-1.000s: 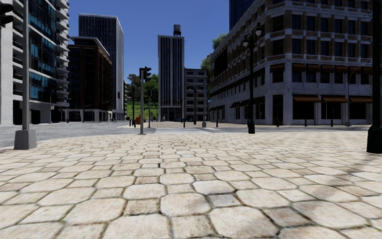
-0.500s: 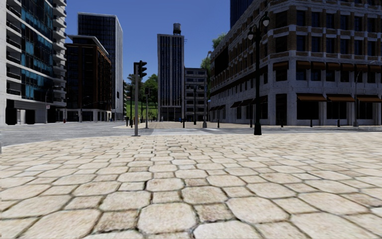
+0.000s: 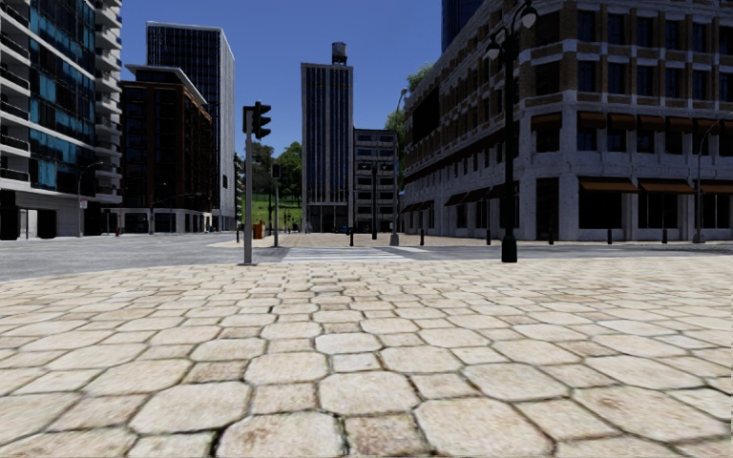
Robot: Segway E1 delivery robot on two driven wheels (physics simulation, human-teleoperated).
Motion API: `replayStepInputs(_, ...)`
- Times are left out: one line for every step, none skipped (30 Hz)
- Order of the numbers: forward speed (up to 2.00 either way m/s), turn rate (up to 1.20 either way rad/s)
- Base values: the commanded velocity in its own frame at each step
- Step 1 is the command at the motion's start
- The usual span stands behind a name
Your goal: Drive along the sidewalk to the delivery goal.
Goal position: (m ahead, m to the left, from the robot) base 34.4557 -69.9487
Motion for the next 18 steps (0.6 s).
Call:
replayStepInputs(2.0,0.0)
replayStepInputs(2.0,0.0)
replayStepInputs(2.0,0.0)
replayStepInputs(2.0,0.0)
replayStepInputs(2.0,0.0)
replayStepInputs(2.0,0.0)
replayStepInputs(2.0,0.0)
replayStepInputs(2.0,0.0)
replayStepInputs(2.0,0.0)
replayStepInputs(2.0,0.0)
replayStepInputs(2.0,0.0)
replayStepInputs(2.0,0.0)
replayStepInputs(2.0,0.01)
replayStepInputs(2.0,0.01)
replayStepInputs(2.0,0.05)
replayStepInputs(2.0,0.12)
replayStepInputs(2.0,0.18)
replayStepInputs(2.0,0.18)
